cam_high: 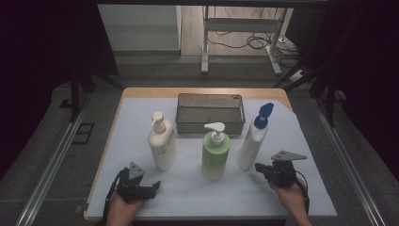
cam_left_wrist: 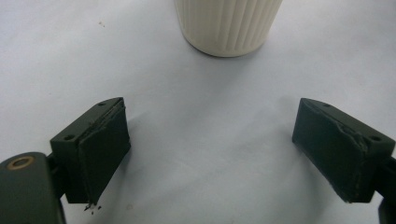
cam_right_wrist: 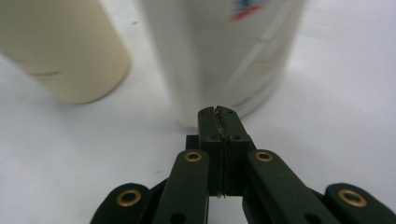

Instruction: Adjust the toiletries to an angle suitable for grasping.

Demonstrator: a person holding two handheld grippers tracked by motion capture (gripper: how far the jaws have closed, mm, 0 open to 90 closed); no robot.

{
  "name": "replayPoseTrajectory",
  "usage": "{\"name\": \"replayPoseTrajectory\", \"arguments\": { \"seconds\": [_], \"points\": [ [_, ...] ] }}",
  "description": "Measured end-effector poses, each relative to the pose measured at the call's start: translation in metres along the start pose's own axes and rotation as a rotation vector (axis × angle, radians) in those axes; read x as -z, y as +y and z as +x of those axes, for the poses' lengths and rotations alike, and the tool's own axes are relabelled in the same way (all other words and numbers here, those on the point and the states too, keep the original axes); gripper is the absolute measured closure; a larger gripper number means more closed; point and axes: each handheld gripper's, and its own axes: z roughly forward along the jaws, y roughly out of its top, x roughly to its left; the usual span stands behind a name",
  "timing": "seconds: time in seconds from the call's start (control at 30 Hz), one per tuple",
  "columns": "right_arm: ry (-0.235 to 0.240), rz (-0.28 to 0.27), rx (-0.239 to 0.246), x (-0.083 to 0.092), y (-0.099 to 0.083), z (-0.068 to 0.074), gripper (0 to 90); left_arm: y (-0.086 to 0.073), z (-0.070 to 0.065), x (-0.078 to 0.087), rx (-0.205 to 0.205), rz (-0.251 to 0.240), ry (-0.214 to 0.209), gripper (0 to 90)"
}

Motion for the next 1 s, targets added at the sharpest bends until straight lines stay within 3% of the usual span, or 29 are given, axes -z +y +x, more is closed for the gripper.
{"name": "replayPoseTrajectory", "arguments": {
  "seconds": [0.13, 0.33, 0.57, 0.73, 1.0],
  "points": [
    [0.035, 0.002, 0.019, -0.004, 0.003, 0.016, 88.6, 0.000, 0.000, 0.000, 0.000, 0.000, 0.000, 10.7],
    [0.043, 0.012, 0.041, -0.017, 0.008, 0.027, 88.7, 0.000, 0.000, 0.000, 0.002, 0.000, 0.000, 10.7],
    [0.016, 0.017, 0.051, -0.031, 0.012, 0.034, 88.7, 0.000, 0.000, 0.000, 0.001, 0.000, 0.000, 10.7],
    [-0.031, 0.018, 0.077, -0.039, 0.014, 0.040, 88.3, 0.000, 0.000, 0.000, 0.001, 0.000, 0.000, 10.7],
    [-0.067, 0.023, 0.092, -0.038, 0.011, 0.038, 89.5, 0.000, 0.000, 0.000, 0.002, 0.000, 0.000, 10.7]
  ]
}}
